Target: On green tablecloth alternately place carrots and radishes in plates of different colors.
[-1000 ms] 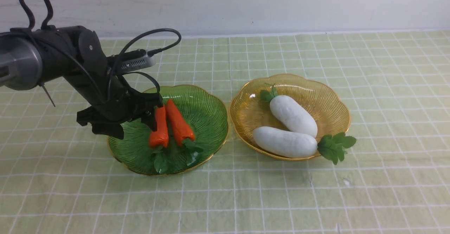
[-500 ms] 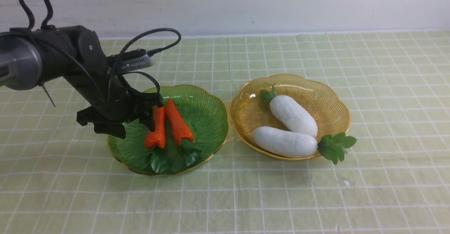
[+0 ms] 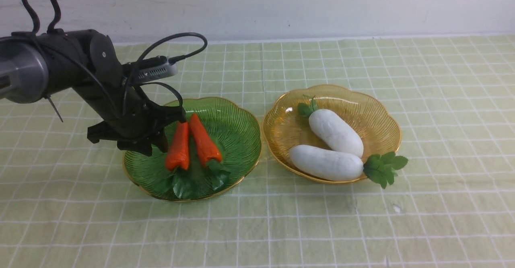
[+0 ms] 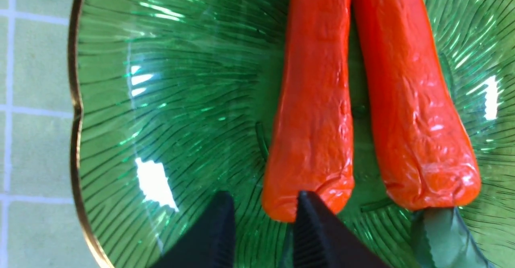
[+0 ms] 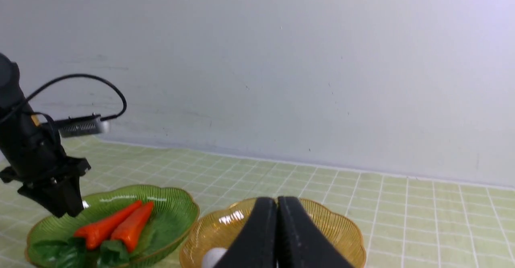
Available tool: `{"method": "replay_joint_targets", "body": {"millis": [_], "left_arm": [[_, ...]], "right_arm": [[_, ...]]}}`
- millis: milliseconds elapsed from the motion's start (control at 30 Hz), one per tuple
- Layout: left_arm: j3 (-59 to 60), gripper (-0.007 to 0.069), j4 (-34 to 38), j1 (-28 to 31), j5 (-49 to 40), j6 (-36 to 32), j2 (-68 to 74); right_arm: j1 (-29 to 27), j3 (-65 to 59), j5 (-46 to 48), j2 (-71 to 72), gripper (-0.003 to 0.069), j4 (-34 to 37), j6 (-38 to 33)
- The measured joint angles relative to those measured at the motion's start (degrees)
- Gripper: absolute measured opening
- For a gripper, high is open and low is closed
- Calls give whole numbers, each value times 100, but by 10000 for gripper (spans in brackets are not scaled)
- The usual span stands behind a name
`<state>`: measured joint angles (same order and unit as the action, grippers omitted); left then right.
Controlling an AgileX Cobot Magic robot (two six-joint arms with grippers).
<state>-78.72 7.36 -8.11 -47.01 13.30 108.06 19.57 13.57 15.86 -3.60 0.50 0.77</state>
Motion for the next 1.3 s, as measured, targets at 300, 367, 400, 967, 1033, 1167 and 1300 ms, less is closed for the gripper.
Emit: {"method": "replay_joint_targets", "body": {"millis": [300,367,400,967,1033,1167,1300], "left_arm": [[0,-2,-545,0,-459,0,-141],[0,-8,-660,0,-596,0,-269],[0,-8,-697,0,-650,0,-313],[-17,-8,-994,0,-1109,-304,-926],[-17,-8,-1013,0,-1115,-441,-1233],[-17,-8,-1028,0,-1212,-698,-1829],[-17,-8,-1039,0,-1393,-756,-2472]], "right_arm": [[0,-306,181,0,-15,0,5],[0,-353,260,0,-15,0,5],[0,-397,275,37,-15,0,5],[-1565,-1508,390,405,-15,-50,5],[-1692,-1508,441,405,-15,-50,5],[-1977,-1508,455,405,-15,-50,5],[-2195,-1508,462,405,-15,-50,5]]}}
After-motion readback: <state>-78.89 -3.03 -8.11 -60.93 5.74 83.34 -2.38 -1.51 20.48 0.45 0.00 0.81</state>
